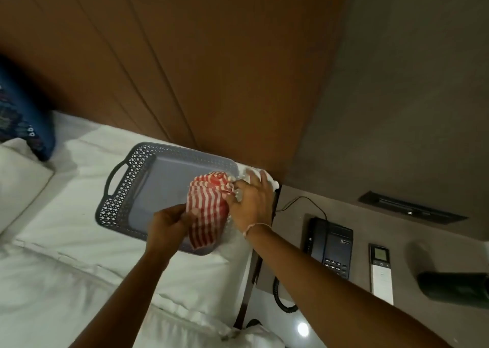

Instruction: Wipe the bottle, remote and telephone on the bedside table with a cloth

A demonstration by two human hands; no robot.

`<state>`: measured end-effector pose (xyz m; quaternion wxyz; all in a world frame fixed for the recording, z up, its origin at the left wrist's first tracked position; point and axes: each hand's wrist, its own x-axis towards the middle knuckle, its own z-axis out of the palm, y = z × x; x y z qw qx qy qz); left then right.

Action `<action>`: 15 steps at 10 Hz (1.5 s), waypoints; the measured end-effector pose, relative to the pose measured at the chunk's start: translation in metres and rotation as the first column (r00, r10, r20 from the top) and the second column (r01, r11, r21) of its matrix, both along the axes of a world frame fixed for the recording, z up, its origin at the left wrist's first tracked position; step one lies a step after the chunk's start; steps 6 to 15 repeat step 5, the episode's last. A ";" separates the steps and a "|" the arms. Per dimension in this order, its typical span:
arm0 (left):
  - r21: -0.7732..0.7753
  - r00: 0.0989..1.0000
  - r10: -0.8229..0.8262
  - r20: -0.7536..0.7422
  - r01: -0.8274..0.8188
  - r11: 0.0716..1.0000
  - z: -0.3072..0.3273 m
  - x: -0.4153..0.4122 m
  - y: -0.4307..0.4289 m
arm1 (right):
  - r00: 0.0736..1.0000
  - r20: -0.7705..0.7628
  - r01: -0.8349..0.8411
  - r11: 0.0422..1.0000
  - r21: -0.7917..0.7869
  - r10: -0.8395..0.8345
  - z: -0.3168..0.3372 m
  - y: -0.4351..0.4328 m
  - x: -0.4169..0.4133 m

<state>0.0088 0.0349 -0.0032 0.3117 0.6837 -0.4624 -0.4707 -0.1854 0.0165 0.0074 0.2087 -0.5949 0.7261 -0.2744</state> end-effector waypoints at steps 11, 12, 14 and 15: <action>0.300 0.726 -0.292 0.623 0.123 0.946 -0.053 0.002 -0.036 | 0.975 -0.211 -0.007 0.957 0.289 0.071 -0.023 -0.016 0.022; 0.300 0.726 -0.292 0.623 0.123 0.946 -0.053 0.002 -0.036 | 0.975 -0.211 -0.007 0.957 0.289 0.071 -0.023 -0.016 0.022; 0.300 0.726 -0.292 0.623 0.123 0.946 -0.053 0.002 -0.036 | 0.975 -0.211 -0.007 0.957 0.289 0.071 -0.023 -0.016 0.022; 0.300 0.726 -0.292 0.623 0.123 0.946 -0.053 0.002 -0.036 | 0.975 -0.211 -0.007 0.957 0.289 0.071 -0.023 -0.016 0.022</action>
